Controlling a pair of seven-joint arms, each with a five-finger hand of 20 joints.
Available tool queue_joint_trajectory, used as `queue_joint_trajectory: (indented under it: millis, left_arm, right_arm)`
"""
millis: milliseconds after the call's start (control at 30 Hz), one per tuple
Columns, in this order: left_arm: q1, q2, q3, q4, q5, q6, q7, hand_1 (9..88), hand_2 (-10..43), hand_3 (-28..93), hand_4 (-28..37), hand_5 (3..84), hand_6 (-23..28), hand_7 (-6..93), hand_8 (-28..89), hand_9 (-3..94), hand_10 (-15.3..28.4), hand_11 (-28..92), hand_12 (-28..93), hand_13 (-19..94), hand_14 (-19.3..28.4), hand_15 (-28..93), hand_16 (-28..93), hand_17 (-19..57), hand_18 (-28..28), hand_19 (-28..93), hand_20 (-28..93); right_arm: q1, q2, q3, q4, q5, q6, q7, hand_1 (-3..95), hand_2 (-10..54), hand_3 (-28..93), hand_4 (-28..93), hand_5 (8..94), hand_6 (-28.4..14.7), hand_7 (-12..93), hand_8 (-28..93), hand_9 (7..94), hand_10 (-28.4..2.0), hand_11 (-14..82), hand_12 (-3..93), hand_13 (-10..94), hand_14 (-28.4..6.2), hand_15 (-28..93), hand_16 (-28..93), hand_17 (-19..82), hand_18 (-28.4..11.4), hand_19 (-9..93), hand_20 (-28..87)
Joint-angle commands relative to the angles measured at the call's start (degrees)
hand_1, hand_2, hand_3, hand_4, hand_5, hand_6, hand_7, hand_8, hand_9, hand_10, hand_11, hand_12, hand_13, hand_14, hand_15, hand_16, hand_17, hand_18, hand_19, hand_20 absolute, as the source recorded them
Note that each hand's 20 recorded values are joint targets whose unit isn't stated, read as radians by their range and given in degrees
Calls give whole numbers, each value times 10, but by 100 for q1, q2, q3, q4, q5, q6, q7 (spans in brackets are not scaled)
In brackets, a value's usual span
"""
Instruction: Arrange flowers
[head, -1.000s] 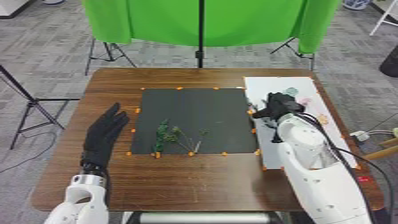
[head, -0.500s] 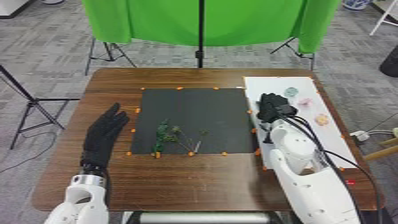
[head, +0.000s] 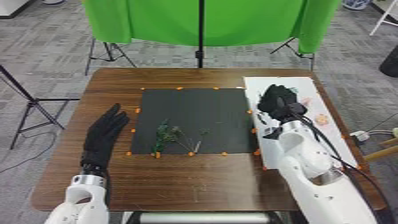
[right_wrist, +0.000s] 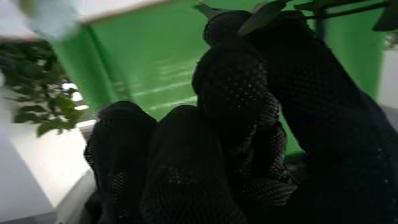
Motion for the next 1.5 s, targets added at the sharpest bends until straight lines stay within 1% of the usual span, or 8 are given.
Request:
queue_joint_trajectory:
  millis: [33,333,600,800,867,1000,1133,1500]
  left_arm:
    - [46,-22,-2,-15,33,-38,-77,221,-16,663,-236,406,48,36,-51,394,125,109,101,322,149,86,11,64,99,17,183]
    - [36,-30,23,-7,40,-62,-96,221,-16,663,-235,405,48,37,-51,394,126,109,101,322,148,85,11,64,99,16,183]
    - [51,-34,5,-12,31,-49,-96,222,-16,662,-236,405,48,36,-51,394,126,109,100,322,148,86,11,63,100,16,183]
    - [55,-26,5,-7,29,-65,-110,220,-17,664,-234,405,48,37,-50,394,125,109,101,321,149,85,11,63,100,16,182]
    - [53,-25,8,4,29,-89,-109,221,-17,663,-234,405,48,37,-51,394,125,109,101,321,149,86,11,63,100,16,182]
    - [55,-20,-7,59,9,-283,39,209,-25,668,-234,403,46,36,-51,393,126,107,101,322,149,86,11,63,100,16,181]
    - [29,-14,-19,98,31,-400,59,195,-36,674,-236,397,43,32,-50,392,126,103,101,319,150,85,12,61,102,15,180]
    - [8,-14,-13,98,72,-409,-3,187,-46,679,-235,390,40,25,-46,389,124,93,107,315,151,82,13,57,104,14,178]
  right_arm:
    - [-128,142,-419,-600,150,-565,18,551,-95,579,20,802,-35,409,187,885,-97,568,247,937,-15,714,307,737,-101,932,680]
    - [-244,92,-840,-851,131,-1270,114,552,-95,578,18,801,-35,413,185,885,-97,569,244,937,-15,715,304,737,-101,932,681]
    - [-320,20,-967,-759,126,-1437,115,554,-95,576,14,800,-33,411,184,885,-97,567,245,937,-14,713,304,736,-99,932,679]
    - [-368,-101,-967,-528,28,-1286,101,556,-95,562,0,790,-28,413,165,878,-95,564,250,937,-13,704,307,731,-96,932,674]
    - [-379,-129,-981,-470,33,-1238,114,556,-95,561,-1,788,-27,415,159,879,-94,562,250,937,-13,703,309,731,-96,932,672]
    - [-418,-167,-972,-399,73,-1226,108,555,-95,559,-3,787,-26,417,152,878,-94,560,250,937,-14,699,311,729,-96,932,670]
    - [-473,-195,-903,-379,-46,-1281,36,551,-95,507,-28,787,-26,415,145,874,-97,553,250,935,-18,689,318,723,-96,932,664]
    - [-426,-260,-905,-344,3,-1250,-26,505,-95,460,-34,778,-24,400,133,867,-103,546,246,930,-21,678,322,712,-97,932,649]
